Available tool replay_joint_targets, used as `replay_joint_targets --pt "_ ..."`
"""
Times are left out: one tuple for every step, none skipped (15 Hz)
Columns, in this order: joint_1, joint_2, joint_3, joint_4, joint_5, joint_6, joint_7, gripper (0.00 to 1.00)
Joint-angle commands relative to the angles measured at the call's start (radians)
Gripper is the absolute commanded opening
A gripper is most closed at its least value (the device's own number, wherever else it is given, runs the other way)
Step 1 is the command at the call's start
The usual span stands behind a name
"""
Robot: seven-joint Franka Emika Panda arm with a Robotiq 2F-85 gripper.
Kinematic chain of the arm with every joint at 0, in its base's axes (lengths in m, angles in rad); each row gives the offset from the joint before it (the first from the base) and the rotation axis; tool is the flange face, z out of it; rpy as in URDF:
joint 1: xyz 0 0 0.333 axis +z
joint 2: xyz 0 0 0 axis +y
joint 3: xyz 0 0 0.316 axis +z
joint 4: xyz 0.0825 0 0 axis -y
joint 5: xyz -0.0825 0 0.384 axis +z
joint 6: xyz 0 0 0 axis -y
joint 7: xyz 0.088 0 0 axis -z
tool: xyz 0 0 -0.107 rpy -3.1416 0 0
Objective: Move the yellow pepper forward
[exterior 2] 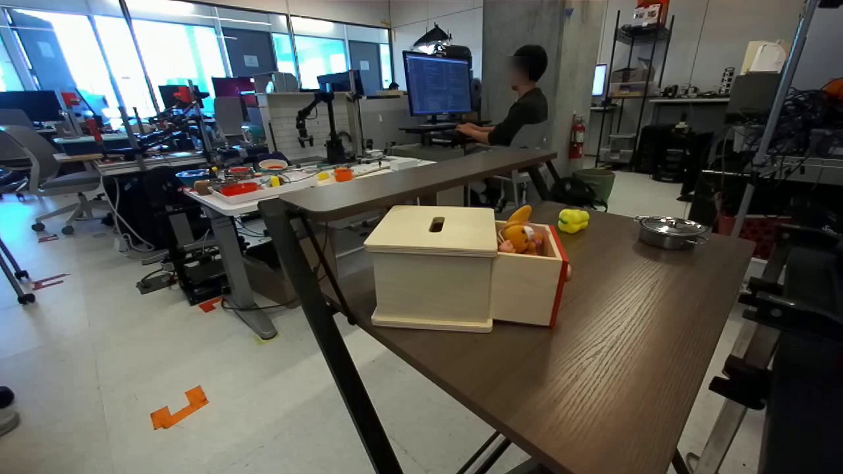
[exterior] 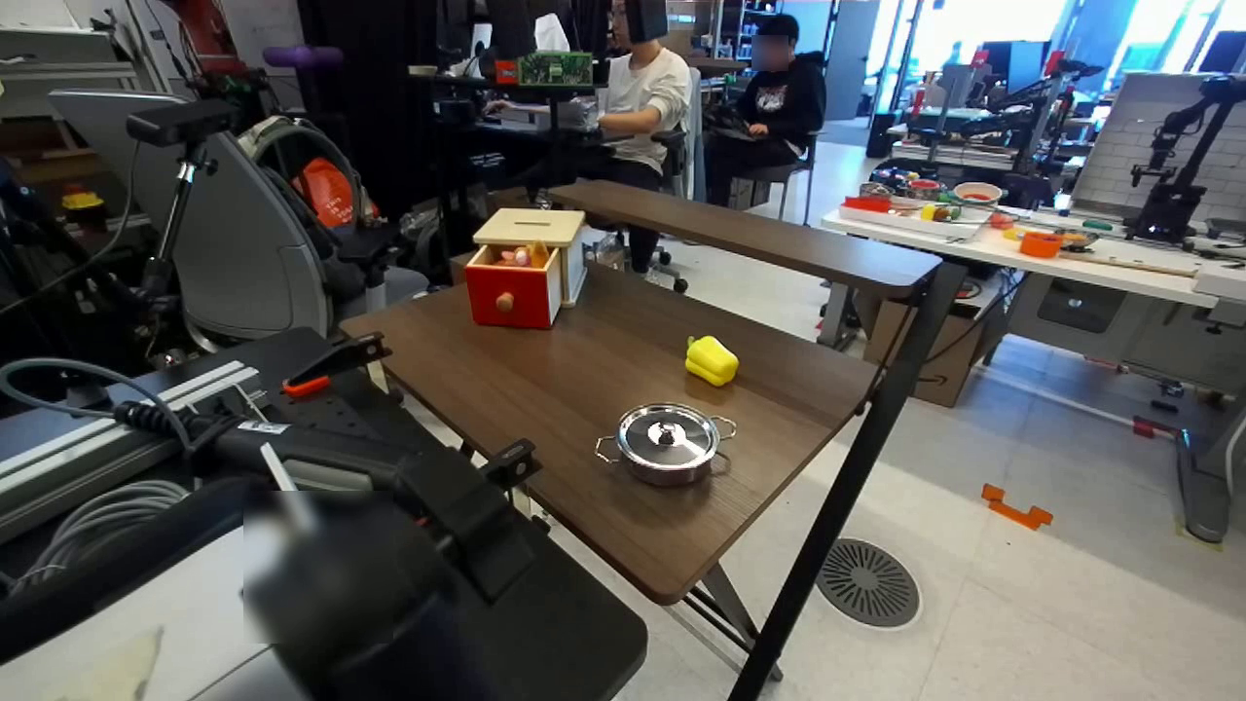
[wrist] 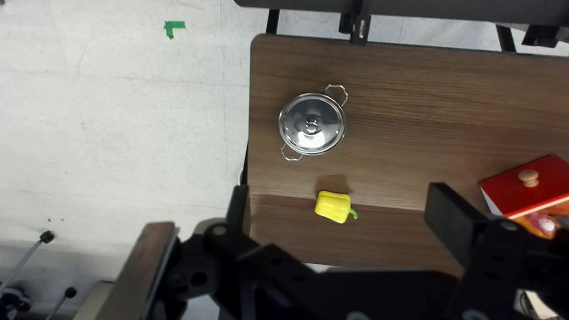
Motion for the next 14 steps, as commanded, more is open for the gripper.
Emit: replay_joint_targets --pt "0.085 0.153 0.029 0.038 0.079 0.114 -0.021 1.0" --pt "0.117 0.204 0.031 0.05 0.102 0.158 -0.051 1.0" --pt "0.15 0.255 0.024 0.066 0.129 0.191 -0.103 1.0" --pt "0.179 0.313 0.02 0.091 0.155 0.226 -0.155 1.0" --pt "0.21 0.381 0.012 0.124 0.196 0.25 -0.224 1.0" --pt "0.224 0.435 0.017 0.153 0.223 0.269 -0.28 1.0" --pt "0.235 0.503 0.024 0.19 0.256 0.285 -0.356 1.0" --pt "0.228 0.558 0.043 0.232 0.277 0.278 -0.416 1.0" --pt "0.211 0.623 0.064 0.281 0.293 0.269 -0.48 1.0" --pt "0.184 0.69 0.091 0.338 0.293 0.247 -0.529 1.0" --pt "0.158 0.751 0.117 0.387 0.287 0.239 -0.568 1.0" --pt "0.133 0.802 0.141 0.43 0.259 0.233 -0.579 1.0" --pt "0.112 0.854 0.161 0.474 0.227 0.232 -0.583 1.0" --pt "0.095 0.904 0.176 0.518 0.198 0.229 -0.586 1.0"
